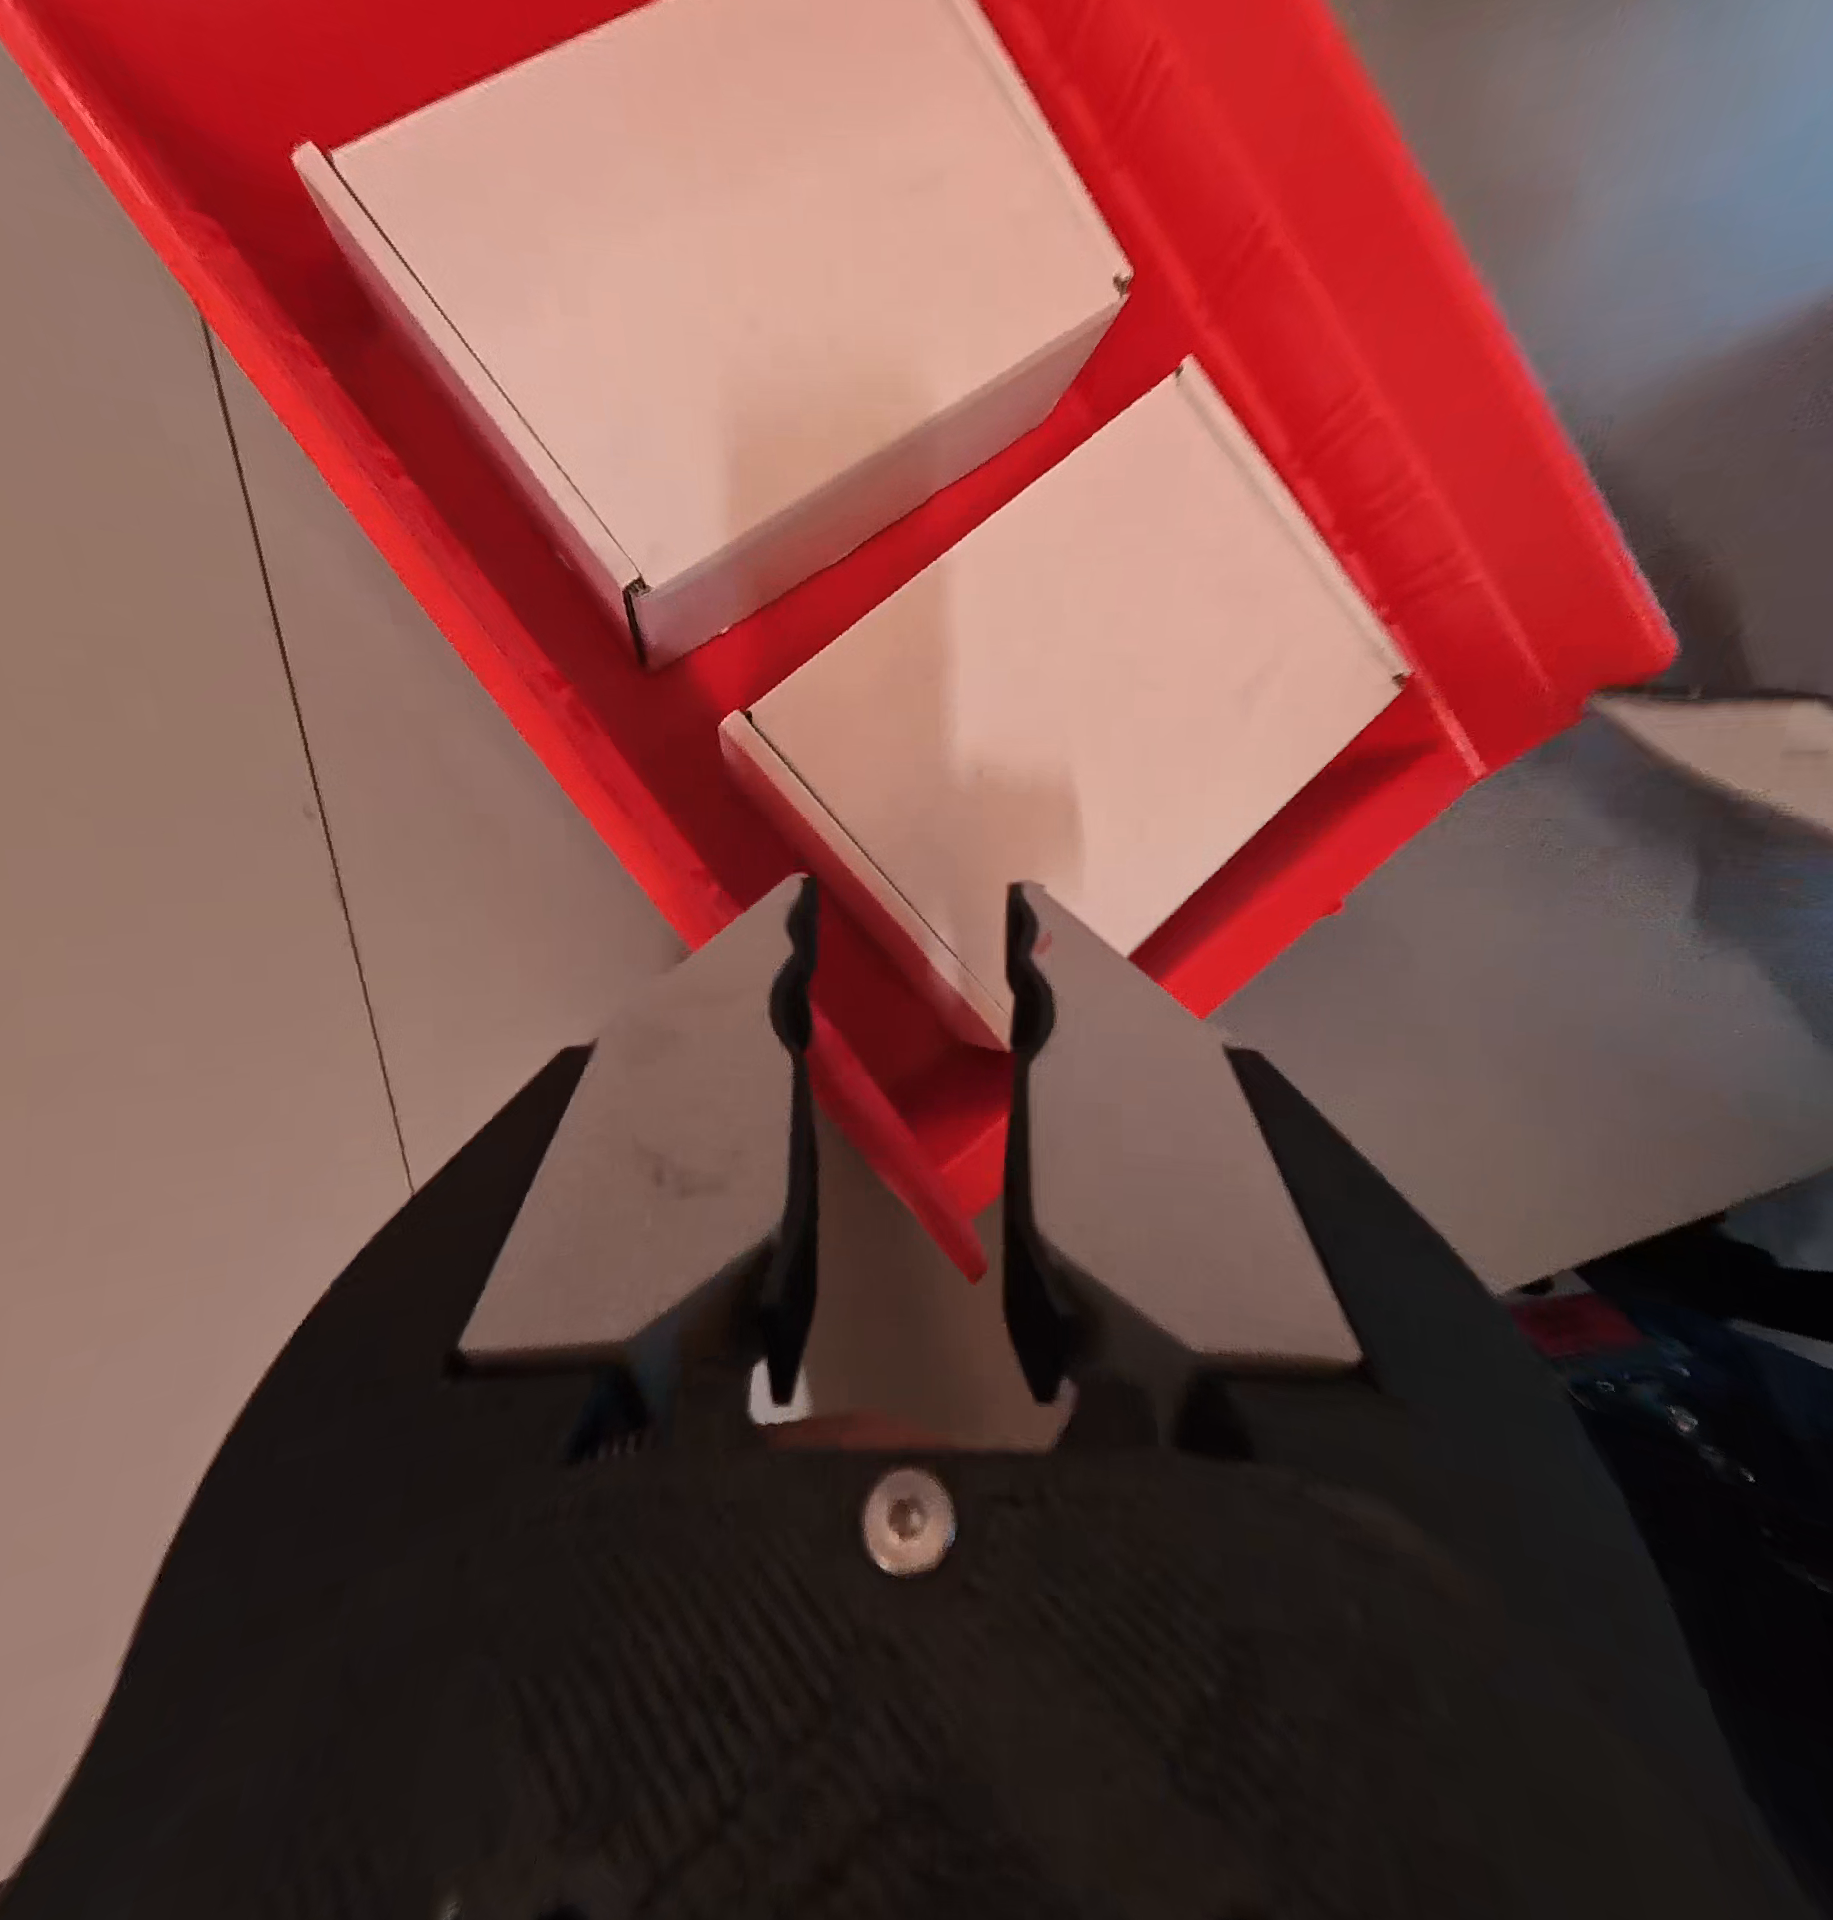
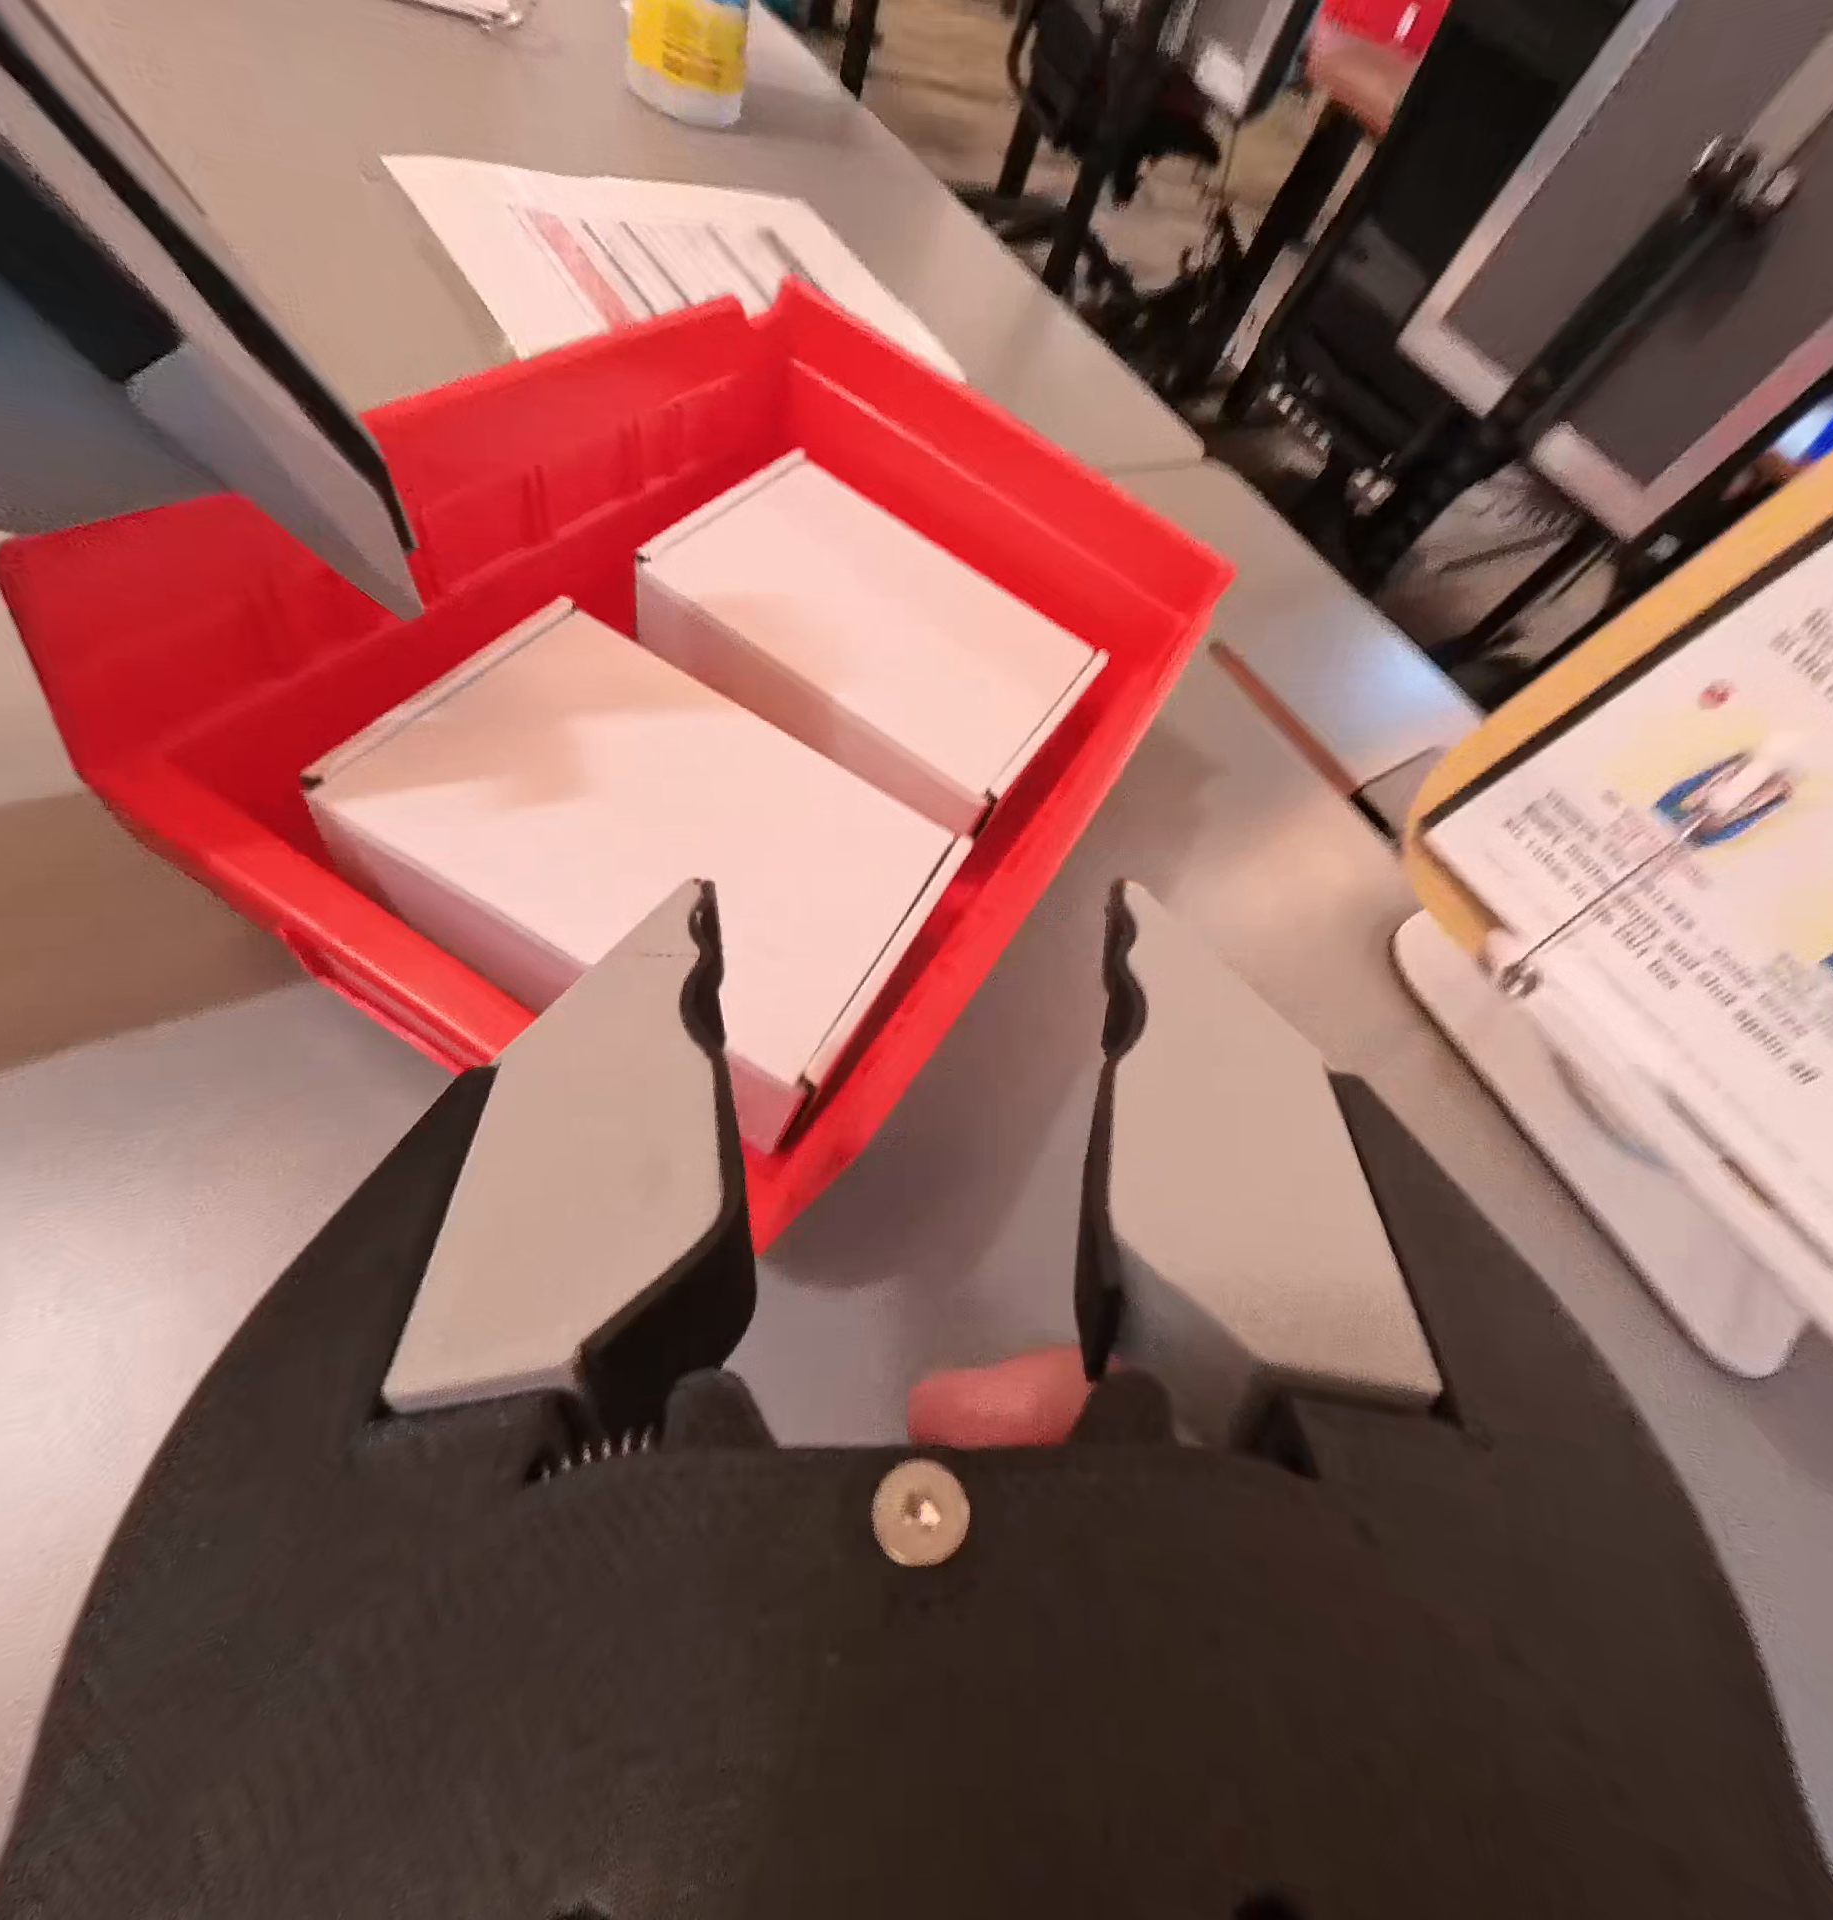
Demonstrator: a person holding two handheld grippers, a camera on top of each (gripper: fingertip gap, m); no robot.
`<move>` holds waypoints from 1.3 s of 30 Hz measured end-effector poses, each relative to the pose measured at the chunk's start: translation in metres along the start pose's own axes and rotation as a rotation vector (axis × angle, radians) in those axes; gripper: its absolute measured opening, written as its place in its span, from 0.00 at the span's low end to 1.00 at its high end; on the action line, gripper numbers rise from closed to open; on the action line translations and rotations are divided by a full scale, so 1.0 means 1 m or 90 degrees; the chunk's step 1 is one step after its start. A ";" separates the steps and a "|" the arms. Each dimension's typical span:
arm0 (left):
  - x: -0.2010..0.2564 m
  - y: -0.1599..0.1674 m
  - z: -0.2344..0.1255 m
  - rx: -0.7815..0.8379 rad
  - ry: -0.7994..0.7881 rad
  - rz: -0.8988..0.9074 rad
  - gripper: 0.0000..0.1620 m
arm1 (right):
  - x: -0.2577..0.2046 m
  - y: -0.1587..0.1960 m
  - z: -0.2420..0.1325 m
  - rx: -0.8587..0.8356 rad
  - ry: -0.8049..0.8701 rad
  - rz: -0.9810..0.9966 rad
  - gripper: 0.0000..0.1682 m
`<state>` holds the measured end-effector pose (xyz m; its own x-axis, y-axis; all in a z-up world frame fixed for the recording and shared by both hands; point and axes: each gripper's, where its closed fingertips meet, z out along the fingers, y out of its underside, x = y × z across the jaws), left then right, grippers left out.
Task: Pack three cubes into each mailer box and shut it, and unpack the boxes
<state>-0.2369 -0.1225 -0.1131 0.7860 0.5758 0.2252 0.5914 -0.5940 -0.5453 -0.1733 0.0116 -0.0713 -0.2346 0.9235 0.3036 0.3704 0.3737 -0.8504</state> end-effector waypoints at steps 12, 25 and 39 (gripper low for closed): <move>-0.047 -0.001 0.011 -0.103 -0.175 0.054 0.17 | -0.068 0.023 -0.004 -0.045 -0.142 -0.012 0.38; -0.026 0.006 0.016 -0.145 -0.136 0.022 0.30 | -0.064 0.015 -0.004 -0.019 -0.175 0.036 0.40; -0.031 0.021 0.032 -0.180 -0.020 -0.069 0.33 | -0.082 0.014 -0.019 0.007 -0.246 0.053 0.40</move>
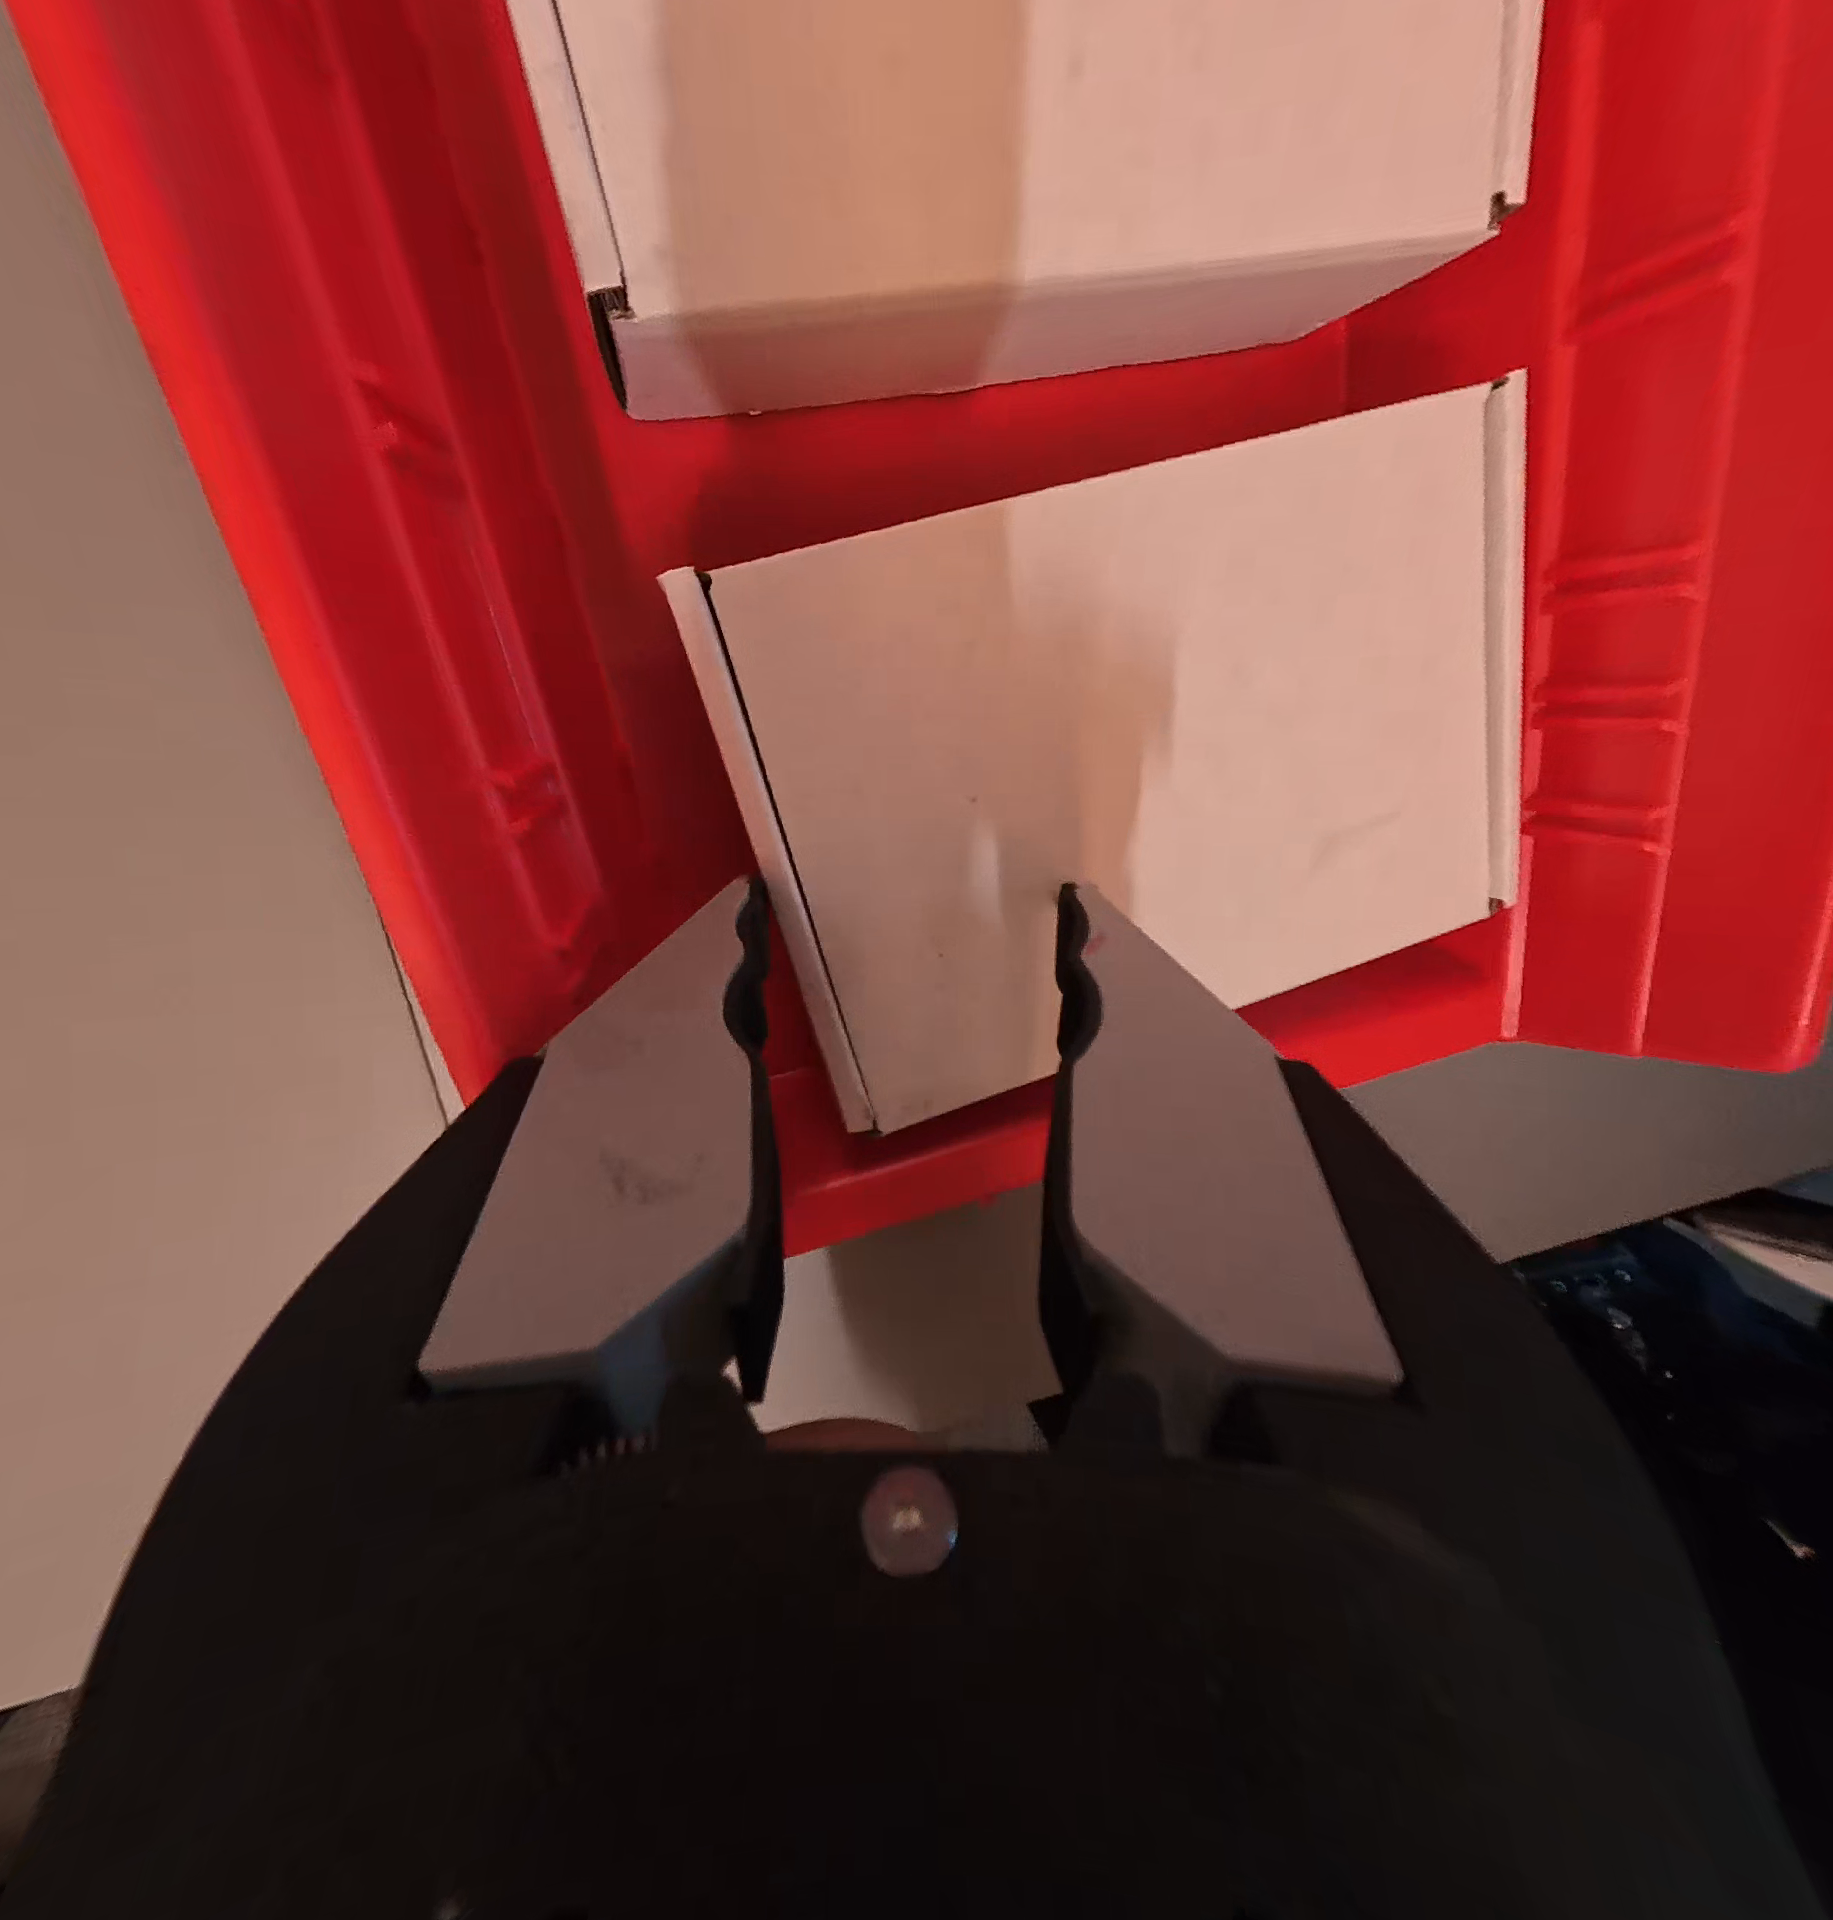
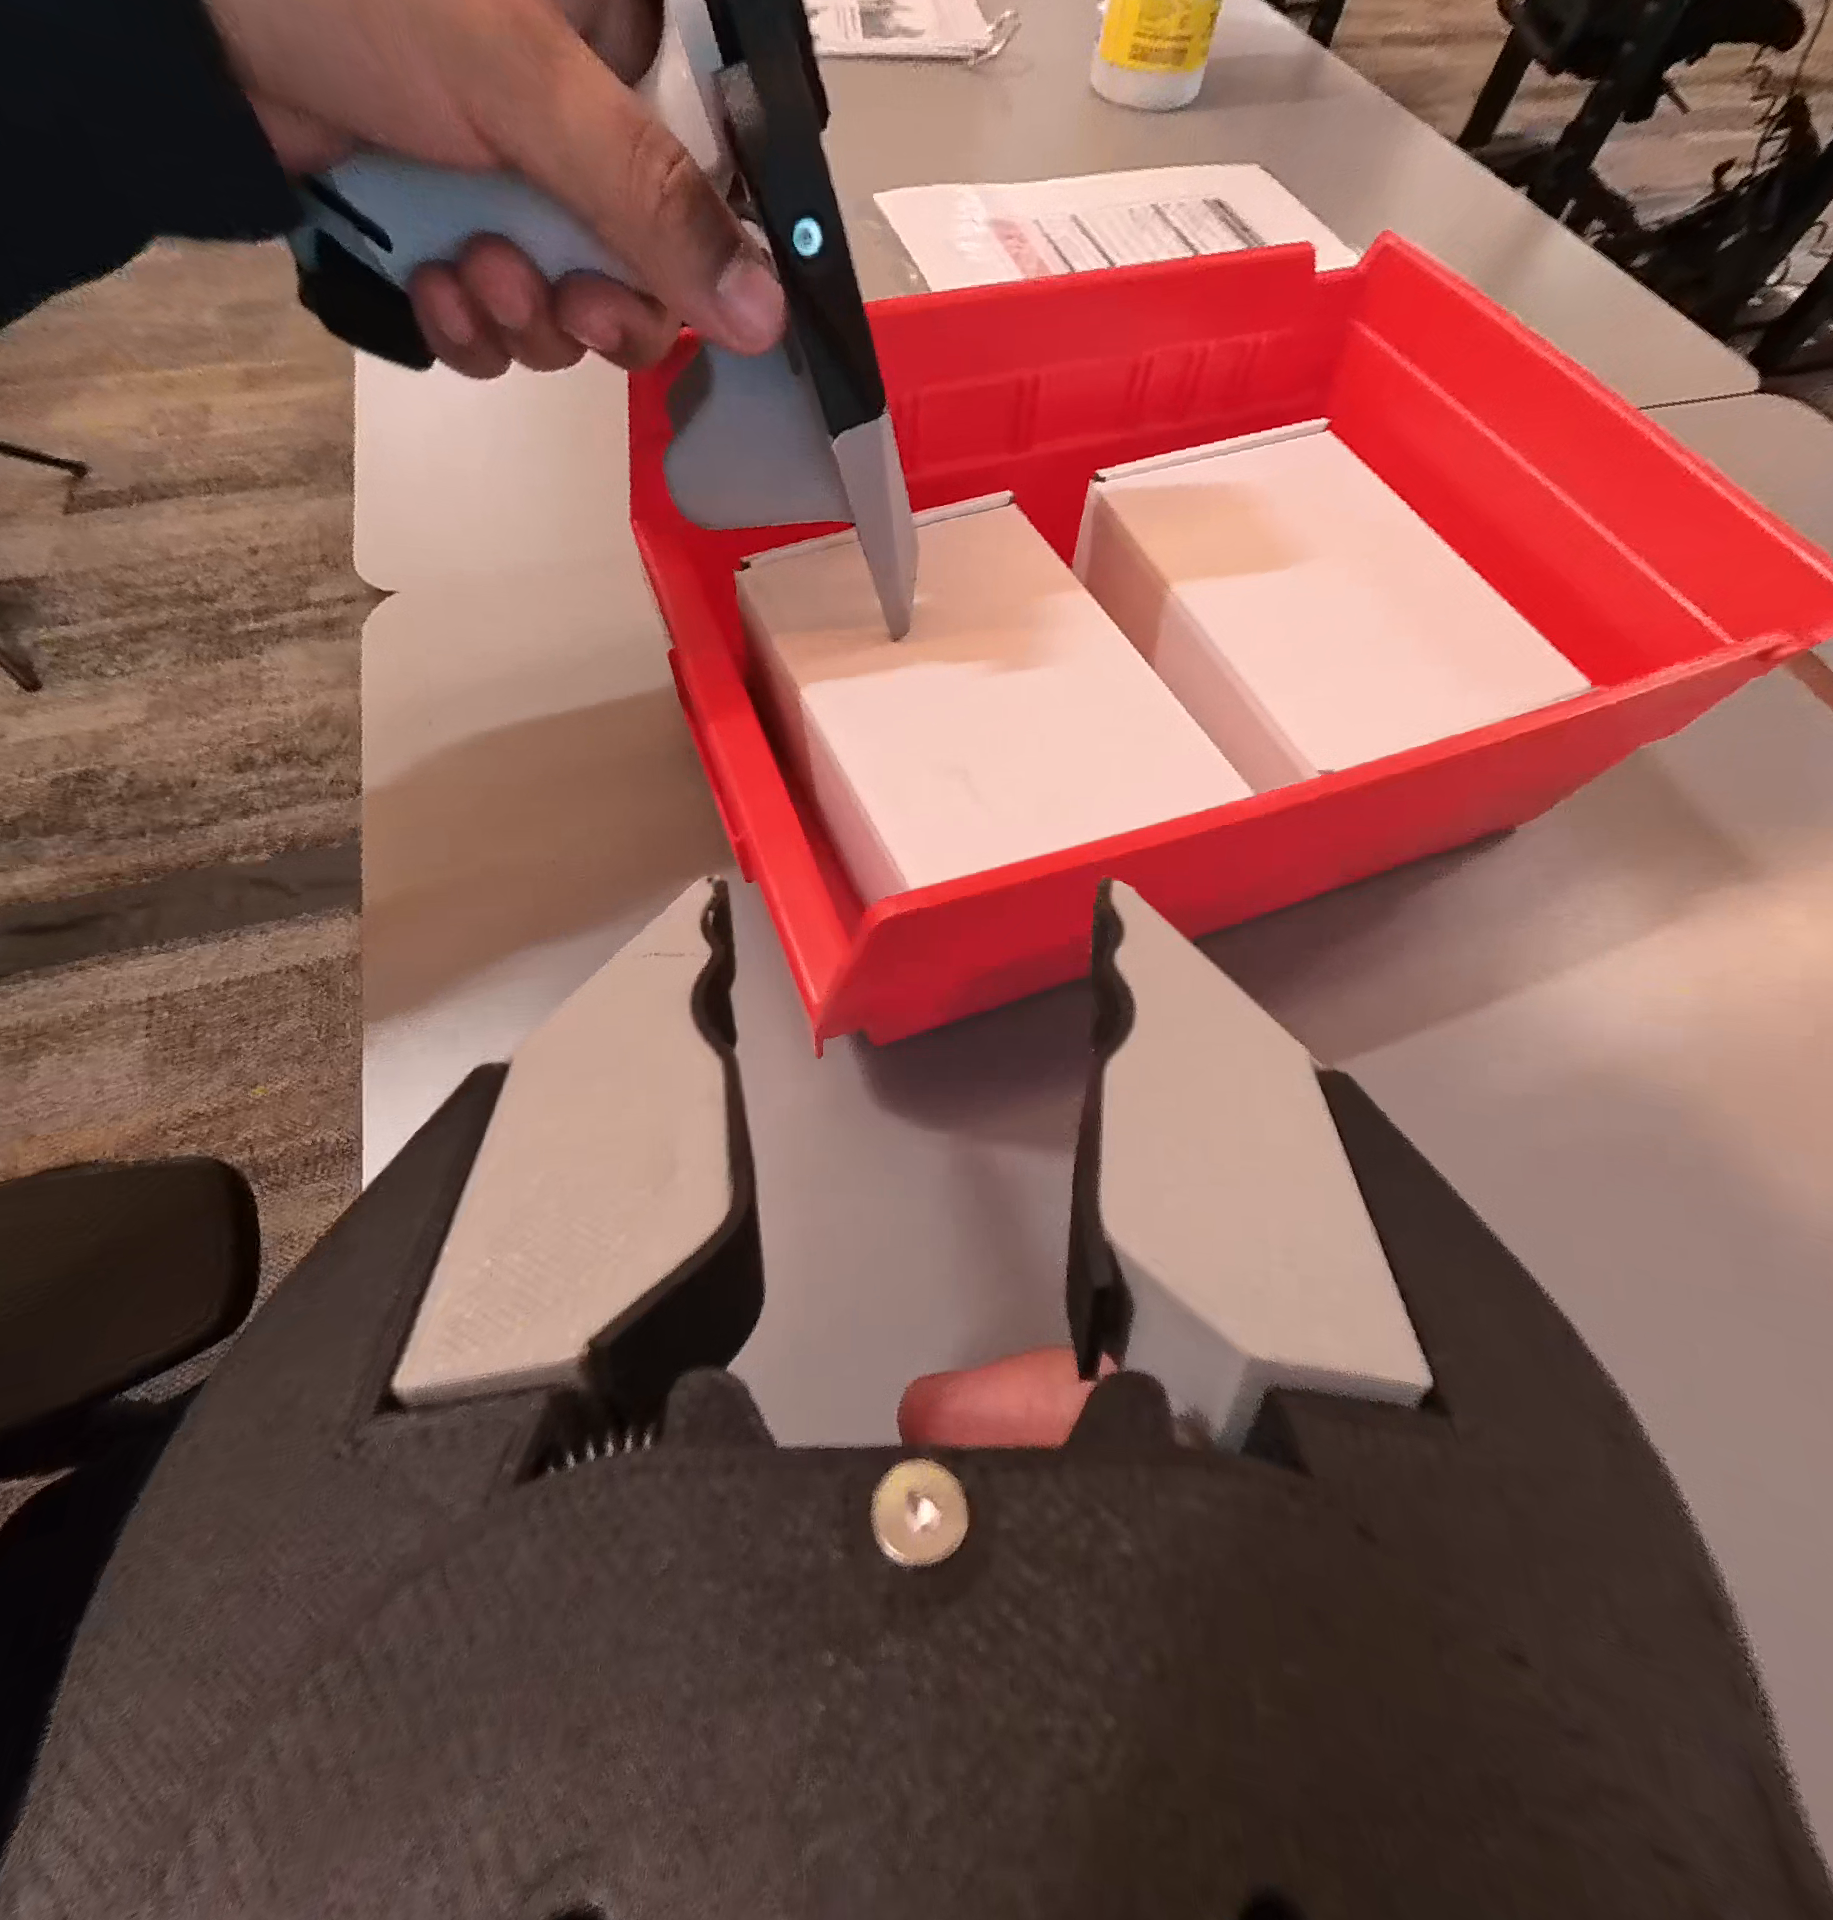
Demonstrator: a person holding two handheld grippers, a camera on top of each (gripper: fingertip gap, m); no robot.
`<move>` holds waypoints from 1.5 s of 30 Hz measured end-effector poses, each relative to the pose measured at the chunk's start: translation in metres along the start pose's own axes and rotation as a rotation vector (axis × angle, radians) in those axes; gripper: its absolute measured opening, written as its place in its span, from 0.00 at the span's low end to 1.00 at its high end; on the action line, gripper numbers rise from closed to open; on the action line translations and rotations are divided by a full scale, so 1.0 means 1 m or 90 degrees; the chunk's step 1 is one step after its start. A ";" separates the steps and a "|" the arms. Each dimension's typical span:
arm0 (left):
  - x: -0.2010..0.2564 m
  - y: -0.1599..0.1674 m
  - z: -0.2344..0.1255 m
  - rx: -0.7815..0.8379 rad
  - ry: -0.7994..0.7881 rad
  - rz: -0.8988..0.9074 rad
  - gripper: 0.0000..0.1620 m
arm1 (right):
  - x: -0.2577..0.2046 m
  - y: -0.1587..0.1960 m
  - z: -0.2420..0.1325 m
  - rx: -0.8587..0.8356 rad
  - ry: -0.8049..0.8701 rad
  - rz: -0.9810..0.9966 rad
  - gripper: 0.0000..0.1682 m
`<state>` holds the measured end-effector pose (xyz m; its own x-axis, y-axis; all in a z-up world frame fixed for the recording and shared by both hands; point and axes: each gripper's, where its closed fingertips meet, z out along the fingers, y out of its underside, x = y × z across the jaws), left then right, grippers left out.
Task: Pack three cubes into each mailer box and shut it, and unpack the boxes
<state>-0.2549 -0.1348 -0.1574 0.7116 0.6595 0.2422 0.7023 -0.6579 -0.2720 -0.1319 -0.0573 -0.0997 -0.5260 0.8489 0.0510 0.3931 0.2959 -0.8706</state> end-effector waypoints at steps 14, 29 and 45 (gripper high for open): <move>-0.001 0.008 -0.001 -0.020 0.016 0.006 0.36 | -0.025 0.032 0.008 0.014 -0.091 0.045 0.42; 0.018 0.016 0.016 -0.048 0.077 0.037 0.65 | -0.043 0.046 0.033 0.010 -0.119 0.009 0.36; 0.045 -0.002 -0.044 -0.004 0.035 0.120 0.75 | -0.049 0.052 0.044 -0.006 -0.108 -0.030 0.38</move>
